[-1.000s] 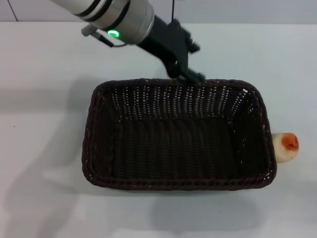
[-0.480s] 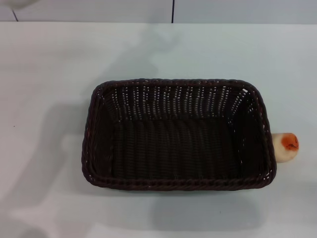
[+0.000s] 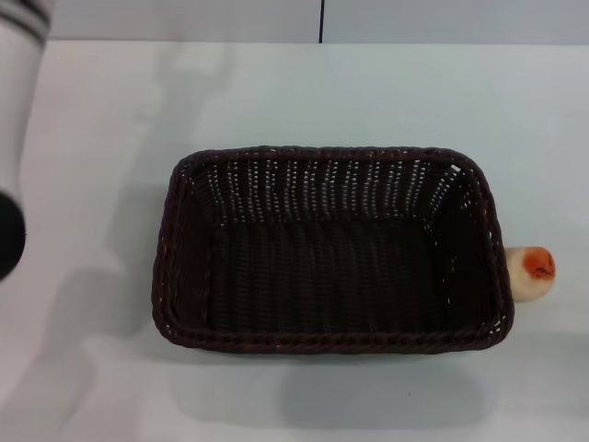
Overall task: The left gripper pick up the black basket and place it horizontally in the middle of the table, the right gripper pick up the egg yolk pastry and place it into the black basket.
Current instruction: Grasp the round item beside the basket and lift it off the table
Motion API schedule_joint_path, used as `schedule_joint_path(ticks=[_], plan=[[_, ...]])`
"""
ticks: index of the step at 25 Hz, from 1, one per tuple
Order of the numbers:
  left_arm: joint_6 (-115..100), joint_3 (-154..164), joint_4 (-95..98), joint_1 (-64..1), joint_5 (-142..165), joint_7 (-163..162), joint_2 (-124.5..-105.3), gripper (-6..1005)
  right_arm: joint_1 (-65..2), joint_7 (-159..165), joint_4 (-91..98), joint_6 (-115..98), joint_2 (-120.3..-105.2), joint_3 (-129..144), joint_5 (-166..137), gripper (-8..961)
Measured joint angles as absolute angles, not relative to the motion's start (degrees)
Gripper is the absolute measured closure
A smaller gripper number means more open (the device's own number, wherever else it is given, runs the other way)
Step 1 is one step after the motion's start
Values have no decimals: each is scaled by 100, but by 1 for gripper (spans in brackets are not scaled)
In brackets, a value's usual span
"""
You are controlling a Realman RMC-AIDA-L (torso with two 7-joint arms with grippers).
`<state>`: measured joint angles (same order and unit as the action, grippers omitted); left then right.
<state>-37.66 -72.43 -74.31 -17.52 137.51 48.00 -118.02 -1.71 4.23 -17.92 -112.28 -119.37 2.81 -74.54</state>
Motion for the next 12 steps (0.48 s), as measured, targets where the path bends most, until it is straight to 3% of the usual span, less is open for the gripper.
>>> schedule_joint_path(ticks=[3,12], plan=[[-4972,-7331,-6374,-1722,14874,2860,-11804,186,-190,422,-1749,-11059,-11936,390,-7454,208],[-5645,-7868,-3815,-2124,15087,1437,-11827,186,-338,422,-1746,-10360,-11932,773,-7454,210]])
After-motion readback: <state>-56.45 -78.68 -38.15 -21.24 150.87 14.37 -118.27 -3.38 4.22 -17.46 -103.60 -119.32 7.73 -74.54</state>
